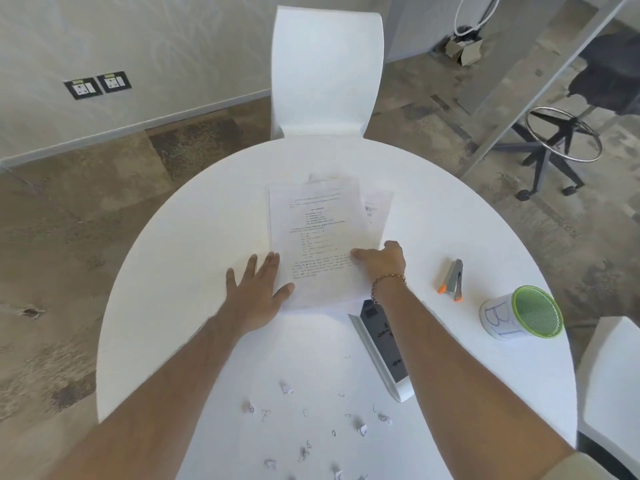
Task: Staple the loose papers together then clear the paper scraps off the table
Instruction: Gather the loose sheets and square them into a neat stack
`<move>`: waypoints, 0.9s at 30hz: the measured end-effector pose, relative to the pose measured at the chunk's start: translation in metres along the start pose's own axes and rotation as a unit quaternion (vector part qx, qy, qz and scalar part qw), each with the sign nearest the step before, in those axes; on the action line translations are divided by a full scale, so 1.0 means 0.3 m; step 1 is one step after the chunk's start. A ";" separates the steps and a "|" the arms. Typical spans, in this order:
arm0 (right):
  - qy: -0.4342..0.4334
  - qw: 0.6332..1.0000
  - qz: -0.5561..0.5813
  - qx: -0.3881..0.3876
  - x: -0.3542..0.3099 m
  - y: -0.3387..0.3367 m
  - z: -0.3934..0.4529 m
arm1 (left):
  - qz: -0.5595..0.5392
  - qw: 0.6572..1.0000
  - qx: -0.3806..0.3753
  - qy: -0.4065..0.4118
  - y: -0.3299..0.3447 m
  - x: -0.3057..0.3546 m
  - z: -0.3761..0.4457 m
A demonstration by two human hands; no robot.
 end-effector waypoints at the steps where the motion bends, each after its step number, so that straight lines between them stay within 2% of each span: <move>1: 0.002 1.000 0.002 -0.016 0.008 0.004 0.012 | 0.000 1.000 -0.006 0.006 0.001 -0.002 -0.002; 6: -0.011 0.996 -0.063 -0.059 0.046 0.019 0.031 | -0.042 0.999 0.005 0.030 -0.014 0.003 -0.029; 8: -0.029 0.995 -0.068 -0.065 0.053 0.012 0.031 | -0.091 0.994 0.051 0.026 -0.022 -0.008 -0.037; 10: -0.047 0.993 -0.055 -0.090 0.056 0.002 0.005 | -0.150 0.980 0.134 0.004 -0.047 -0.022 -0.046; 12: -0.065 0.989 -0.028 -0.130 0.050 -0.007 -0.035 | -0.258 0.946 0.190 -0.053 -0.077 -0.032 -0.057; 14: -0.075 0.980 0.006 -0.182 0.039 -0.012 -0.079 | -0.394 0.891 0.202 -0.102 -0.104 -0.028 -0.069; 17: -0.081 0.961 0.053 -0.258 0.010 -0.007 -0.138 | -0.549 0.807 0.213 -0.042 -0.167 -0.007 -0.071; 19: -0.095 0.953 0.054 -0.283 -0.018 0.001 -0.174 | -0.592 0.777 0.215 -0.008 -0.220 0.010 -0.089; 23: -0.152 0.960 0.040 -0.230 -0.090 0.002 -0.229 | -0.599 0.760 0.252 0.015 -0.336 0.040 -0.110; 27: -0.190 0.960 0.097 -0.183 -0.166 0.004 -0.288 | -0.573 0.756 0.315 0.029 -0.448 0.083 -0.126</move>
Point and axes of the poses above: each hand's wrist, its own z-axis towards the middle knuckle, its own y-axis out of the palm, x = y × z, the point moved 6 cm from there along z, towards the middle knuckle, and after that the axes turned 14 degrees about y, right-handed, at the moved point
